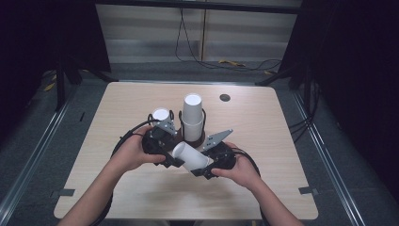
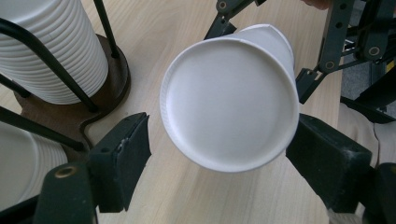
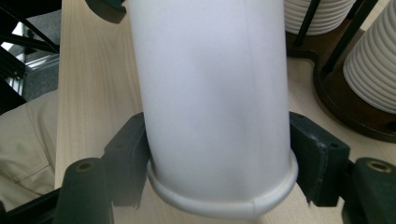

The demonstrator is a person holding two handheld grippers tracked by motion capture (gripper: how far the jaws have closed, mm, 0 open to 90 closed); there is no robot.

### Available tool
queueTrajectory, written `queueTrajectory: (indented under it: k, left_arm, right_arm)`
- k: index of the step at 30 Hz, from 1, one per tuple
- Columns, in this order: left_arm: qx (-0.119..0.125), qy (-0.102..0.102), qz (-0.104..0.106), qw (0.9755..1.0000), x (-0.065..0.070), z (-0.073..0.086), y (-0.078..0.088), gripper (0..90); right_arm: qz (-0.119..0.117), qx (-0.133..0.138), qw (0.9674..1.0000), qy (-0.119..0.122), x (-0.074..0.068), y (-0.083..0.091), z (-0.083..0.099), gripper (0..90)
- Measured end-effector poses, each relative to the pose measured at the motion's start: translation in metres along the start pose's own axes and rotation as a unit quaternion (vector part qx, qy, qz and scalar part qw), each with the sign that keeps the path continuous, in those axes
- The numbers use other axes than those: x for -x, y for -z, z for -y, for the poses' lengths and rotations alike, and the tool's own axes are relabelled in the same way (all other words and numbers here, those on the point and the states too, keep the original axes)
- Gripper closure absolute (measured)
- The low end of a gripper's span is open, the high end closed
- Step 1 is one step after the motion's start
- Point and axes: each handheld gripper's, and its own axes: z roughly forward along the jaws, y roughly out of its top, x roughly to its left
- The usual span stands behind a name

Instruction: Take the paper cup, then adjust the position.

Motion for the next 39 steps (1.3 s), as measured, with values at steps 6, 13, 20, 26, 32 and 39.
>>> queueTrajectory:
  k: [6, 13, 20, 26, 32, 39]
  left_arm:
    - [-0.004, -0.012, 0.01, 0.9999, 0.0, 0.0, -0.001, 23.8]
    - [-0.001, -0.005, 0.024, 0.9997, 0.001, 0.003, -0.004, 29.3]
    - [0.01, 0.004, 0.044, 0.999, 0.0, 0.01, -0.006, 32.2]
    - [0.021, 0.009, 0.051, 0.9984, 0.0, 0.012, -0.004, 33.4]
    - [0.023, 0.018, 0.063, 0.9976, -0.001, 0.013, -0.008, 31.0]
    - [0.011, 0.022, 0.076, 0.9968, 0.0, 0.016, -0.011, 34.0]
  right_arm:
    - [-0.006, 0.002, 1.0, 0.005, -0.001, -0.003, -0.002, 29.2]
    - [-0.01, -0.003, 0.9999, 0.012, -0.001, -0.004, -0.002, 29.1]
    - [-0.015, -0.011, 0.9996, 0.021, -0.002, -0.007, 0.001, 28.4]
    - [-0.019, -0.012, 0.9994, 0.027, -0.002, -0.009, 0.001, 27.7]
    - [-0.026, -0.008, 0.9992, 0.029, -0.003, -0.01, -0.002, 27.4]
    - [-0.031, -0.017, 0.9988, 0.033, -0.005, -0.013, 0.0, 27.0]
